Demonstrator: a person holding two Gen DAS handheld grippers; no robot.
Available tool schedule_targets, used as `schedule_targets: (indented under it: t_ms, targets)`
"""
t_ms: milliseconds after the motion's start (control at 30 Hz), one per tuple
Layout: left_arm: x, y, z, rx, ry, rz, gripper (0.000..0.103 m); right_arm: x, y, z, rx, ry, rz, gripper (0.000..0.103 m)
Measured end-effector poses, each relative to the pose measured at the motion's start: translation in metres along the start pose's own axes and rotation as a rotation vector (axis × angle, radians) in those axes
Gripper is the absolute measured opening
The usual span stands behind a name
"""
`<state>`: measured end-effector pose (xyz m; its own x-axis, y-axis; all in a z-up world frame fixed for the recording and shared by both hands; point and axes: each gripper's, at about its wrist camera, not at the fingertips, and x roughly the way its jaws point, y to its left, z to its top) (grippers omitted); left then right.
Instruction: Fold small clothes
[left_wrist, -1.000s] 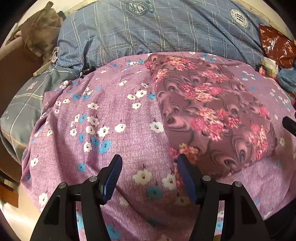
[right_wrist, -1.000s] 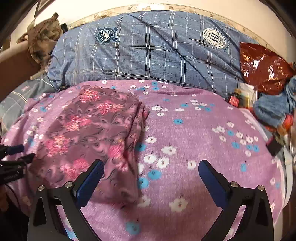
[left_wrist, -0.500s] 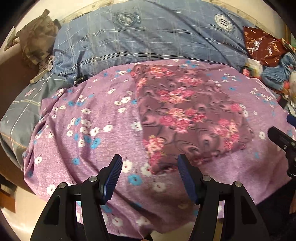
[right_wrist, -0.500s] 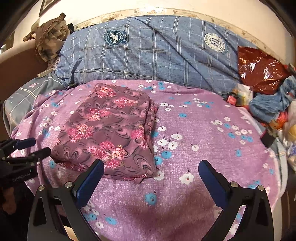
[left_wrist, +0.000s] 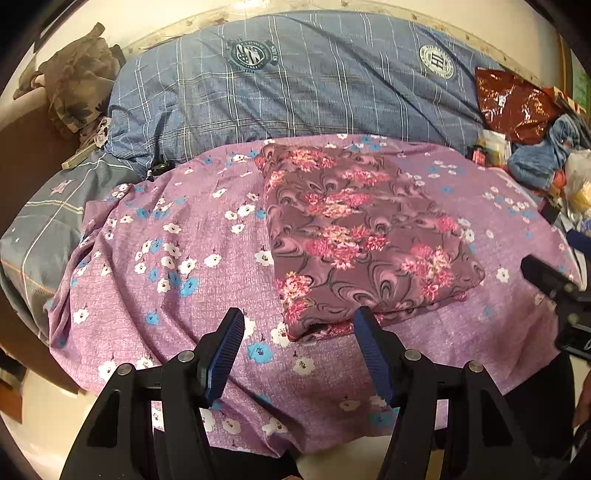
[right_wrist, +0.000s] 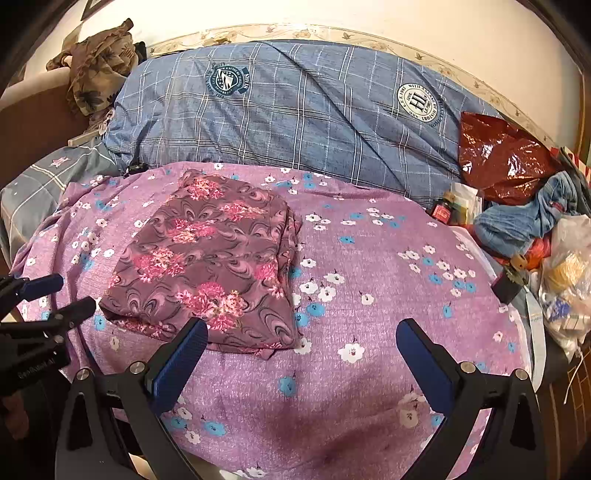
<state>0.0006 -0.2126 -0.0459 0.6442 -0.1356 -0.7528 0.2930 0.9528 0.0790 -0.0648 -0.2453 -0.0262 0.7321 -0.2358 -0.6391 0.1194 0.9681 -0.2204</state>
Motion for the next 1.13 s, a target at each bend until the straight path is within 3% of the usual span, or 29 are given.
schedule_targets:
  t_ms: [633,800,1133]
  targets:
    - [-0.007,-0.012,-0.001,0.021,-0.009,-0.045,0.062,-0.003,-0.002,-0.006,0.000,-0.001,-0.031,0.103]
    - [-0.012,-0.015,-0.003,-0.007,-0.053,-0.070,0.062,-0.002,-0.005,-0.007,0.009,0.001,-0.035,0.103]
    - [-0.008,-0.022,-0.004,0.018,-0.035,-0.042,0.062,0.002,-0.001,-0.009,-0.052,0.009,-0.037,0.103]
